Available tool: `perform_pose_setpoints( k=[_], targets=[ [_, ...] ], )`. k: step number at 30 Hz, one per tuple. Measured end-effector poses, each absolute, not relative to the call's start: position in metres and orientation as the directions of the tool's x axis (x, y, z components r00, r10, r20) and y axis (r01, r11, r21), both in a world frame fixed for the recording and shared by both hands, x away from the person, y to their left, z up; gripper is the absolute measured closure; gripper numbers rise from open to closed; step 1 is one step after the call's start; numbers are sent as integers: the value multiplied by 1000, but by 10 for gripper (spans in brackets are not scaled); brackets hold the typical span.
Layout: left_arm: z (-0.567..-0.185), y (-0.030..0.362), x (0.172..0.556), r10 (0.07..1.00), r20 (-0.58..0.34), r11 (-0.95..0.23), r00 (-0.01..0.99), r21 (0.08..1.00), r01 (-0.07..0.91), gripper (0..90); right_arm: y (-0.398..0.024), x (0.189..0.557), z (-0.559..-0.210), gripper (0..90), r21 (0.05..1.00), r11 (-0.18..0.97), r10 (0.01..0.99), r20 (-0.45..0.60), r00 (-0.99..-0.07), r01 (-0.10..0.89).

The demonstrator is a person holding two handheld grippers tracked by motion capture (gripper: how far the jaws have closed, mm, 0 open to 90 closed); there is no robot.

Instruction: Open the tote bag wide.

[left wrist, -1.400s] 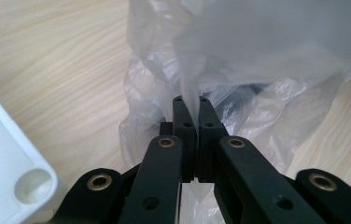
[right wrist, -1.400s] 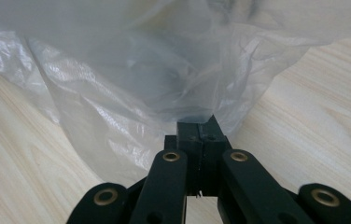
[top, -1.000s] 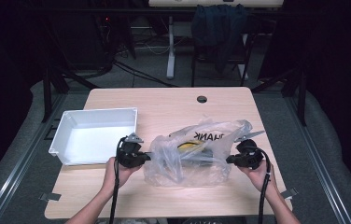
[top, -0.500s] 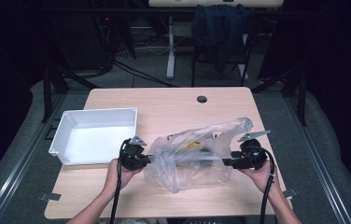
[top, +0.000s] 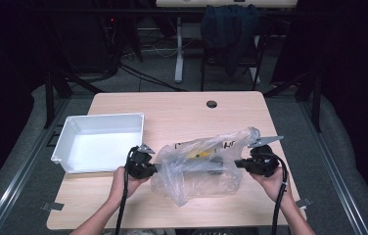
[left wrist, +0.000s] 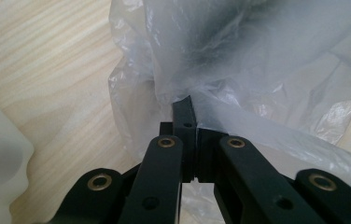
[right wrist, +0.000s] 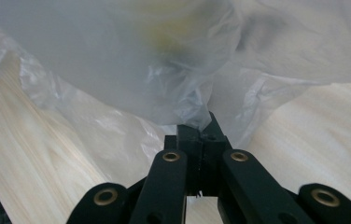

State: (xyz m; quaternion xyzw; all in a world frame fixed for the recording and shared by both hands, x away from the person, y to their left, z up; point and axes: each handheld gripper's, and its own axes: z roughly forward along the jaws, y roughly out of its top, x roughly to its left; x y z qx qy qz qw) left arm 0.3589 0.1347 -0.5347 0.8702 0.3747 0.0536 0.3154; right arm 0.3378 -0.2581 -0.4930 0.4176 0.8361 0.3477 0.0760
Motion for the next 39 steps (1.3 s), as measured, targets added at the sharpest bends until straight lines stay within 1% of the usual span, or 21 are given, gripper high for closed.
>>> perform_pose_setpoints(
  k=[2, 4, 5, 8, 12, 13, 14, 16, 19, 22, 24, 25, 27, 28, 29, 31, 32, 33, 38, 39],
  targets=[
    [-534, 135, 358, 685, -145, -523, 714, 584, 620, 900, -259, 340, -501, 900, 627, 411, 756, 172, -632, 662],
    [-530, 136, 357, 676, -151, -533, 721, 576, 620, 852, -261, 342, -507, 900, 611, 420, 749, 183, -636, 670],
    [-527, 137, 356, 675, -149, -536, 722, 573, 620, 852, -260, 342, -508, 900, 607, 422, 751, 181, -634, 673],
    [-516, 143, 350, 673, -172, -529, 720, 569, 630, 672, -259, 341, -507, 900, 606, 426, 748, 181, -638, 672],
    [-496, 151, 341, 677, -155, -519, 720, 593, 616, 507, -259, 341, -509, 900, 590, 437, 747, 183, -640, 679],
    [-491, 153, 339, 679, -153, -509, 718, 606, 611, 486, -259, 341, -509, 900, 587, 438, 748, 182, -639, 681],
    [-487, 154, 339, 679, -154, -498, 718, 622, 604, 468, -259, 342, -509, 900, 585, 438, 735, 204, -646, 683],
    [-478, 154, 340, 679, -155, -480, 718, 646, 594, 416, -258, 342, -509, 900, 588, 442, 745, 178, -642, 677],
    [-468, 149, 343, 670, -168, -456, 723, 676, 579, 360, -257, 343, -510, 900, 578, 453, 729, 197, -655, 679],
    [-466, 140, 350, 658, -168, -457, 734, 686, 566, 348, -256, 343, -511, 900, 575, 455, 729, 199, -656, 680],
    [-471, 133, 356, 662, -153, -465, 734, 684, 562, 366, -256, 343, -511, 900, 572, 461, 725, 198, -660, 679],
    [-476, 131, 359, 655, -160, -474, 738, 675, 566, 419, -256, 343, -511, 900, 569, 467, 721, 198, -664, 677],
    [-485, 127, 363, 649, -161, -487, 744, 663, 569, 545, -255, 343, -512, 900, 567, 468, 723, 196, -663, 678],
    [-489, 126, 364, 650, -159, -486, 743, 665, 567, 652, -255, 342, -512, 900, 567, 473, 731, 174, -659, 675],
    [-493, 125, 364, 657, -164, -473, 736, 670, 572, 746, -255, 342, -512, 900, 569, 468, 735, 174, -655, 676],
    [-501, 123, 366, 663, -167, -476, 730, 659, 583, 866, -256, 343, -513, 900, 566, 472, 736, 169, -655, 676],
    [-504, 122, 367, 672, -170, -465, 721, 661, 589, 895, -256, 343, -513, 900, 564, 474, 732, 175, -659, 676],
    [-506, 121, 368, 668, -165, -479, 726, 650, 589, 900, -256, 344, -514, 900, 562, 474, 731, 177, -659, 678],
    [-511, 114, 371, 689, -126, -487, 714, 650, 584, 900, -254, 344, -515, 900, 551, 492, 727, 166, -666, 674],
    [-511, 115, 371, 695, -130, -478, 707, 650, 590, 900, -254, 344, -516, 900, 550, 491, 731, 163, -663, 676]
  ],
)
